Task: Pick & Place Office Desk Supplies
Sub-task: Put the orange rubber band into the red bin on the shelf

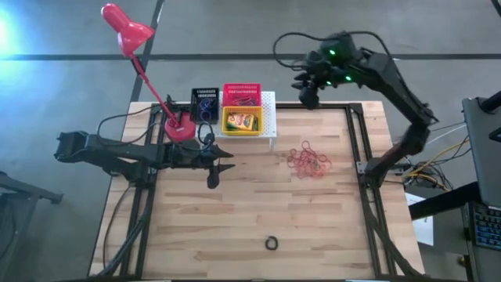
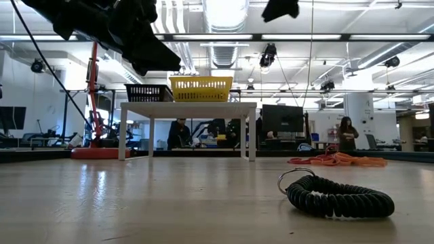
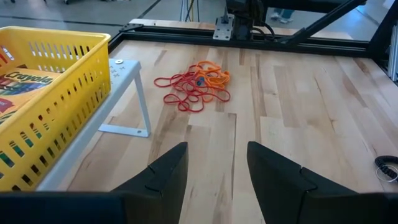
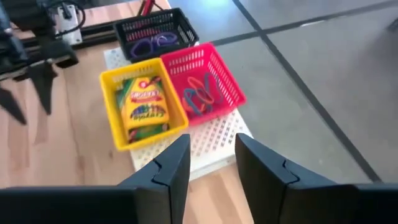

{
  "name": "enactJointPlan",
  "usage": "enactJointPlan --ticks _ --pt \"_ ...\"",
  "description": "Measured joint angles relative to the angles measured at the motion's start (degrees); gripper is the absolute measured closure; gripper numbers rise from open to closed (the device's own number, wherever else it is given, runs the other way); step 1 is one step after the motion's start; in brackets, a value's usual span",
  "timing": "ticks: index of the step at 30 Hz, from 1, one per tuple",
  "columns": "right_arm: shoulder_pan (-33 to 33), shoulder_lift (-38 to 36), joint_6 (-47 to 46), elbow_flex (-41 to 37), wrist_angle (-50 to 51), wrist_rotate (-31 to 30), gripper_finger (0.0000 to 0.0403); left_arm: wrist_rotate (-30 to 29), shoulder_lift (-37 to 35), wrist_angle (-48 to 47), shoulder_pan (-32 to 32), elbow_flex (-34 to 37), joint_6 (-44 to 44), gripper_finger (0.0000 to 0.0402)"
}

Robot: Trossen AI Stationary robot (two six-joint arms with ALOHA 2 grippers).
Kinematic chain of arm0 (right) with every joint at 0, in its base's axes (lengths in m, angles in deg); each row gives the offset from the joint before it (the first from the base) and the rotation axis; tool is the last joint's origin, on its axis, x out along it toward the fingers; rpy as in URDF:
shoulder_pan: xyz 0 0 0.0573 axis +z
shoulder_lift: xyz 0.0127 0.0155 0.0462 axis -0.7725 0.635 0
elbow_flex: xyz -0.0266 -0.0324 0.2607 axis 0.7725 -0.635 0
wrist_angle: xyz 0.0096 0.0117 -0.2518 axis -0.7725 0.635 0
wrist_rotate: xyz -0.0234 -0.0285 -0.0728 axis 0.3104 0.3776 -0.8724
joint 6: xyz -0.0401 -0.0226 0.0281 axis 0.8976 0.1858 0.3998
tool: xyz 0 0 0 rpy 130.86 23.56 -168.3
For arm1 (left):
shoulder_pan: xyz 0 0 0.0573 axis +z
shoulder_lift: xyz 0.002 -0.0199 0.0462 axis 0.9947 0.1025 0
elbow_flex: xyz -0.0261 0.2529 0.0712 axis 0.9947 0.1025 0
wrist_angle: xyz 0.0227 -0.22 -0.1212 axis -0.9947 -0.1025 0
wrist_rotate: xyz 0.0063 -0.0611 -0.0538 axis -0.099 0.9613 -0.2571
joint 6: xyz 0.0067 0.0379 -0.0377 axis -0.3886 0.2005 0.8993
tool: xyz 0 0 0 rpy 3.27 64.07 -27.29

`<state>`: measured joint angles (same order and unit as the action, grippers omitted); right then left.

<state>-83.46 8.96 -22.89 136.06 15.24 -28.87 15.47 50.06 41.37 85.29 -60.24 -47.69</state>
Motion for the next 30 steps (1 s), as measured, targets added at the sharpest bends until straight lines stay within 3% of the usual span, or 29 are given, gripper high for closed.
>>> enactJointPlan --ticks 17,21,27,30 --pt "0.63 -25.70 -7.24 -25.48 -6.84 -0.66 0.0287 0.00 0.00 -0.02 0.01 0.00 0.02 0.0234" --pt "0.64 -27.59 -6.59 -32.05 -13.17 -3.00 0.0287 0.00 0.00 -0.02 0.00 0.00 0.01 0.0234" --pt "-1.81 -24.59 -7.05 -41.19 -14.72 -18.55 0.0287 0.00 0.00 -0.02 0.01 0.00 0.01 0.0234" --pt "-6.41 -20.98 -7.87 -44.43 -14.59 -17.65 0.0287 0.00 0.00 -0.02 0.01 0.00 0.01 0.0234"
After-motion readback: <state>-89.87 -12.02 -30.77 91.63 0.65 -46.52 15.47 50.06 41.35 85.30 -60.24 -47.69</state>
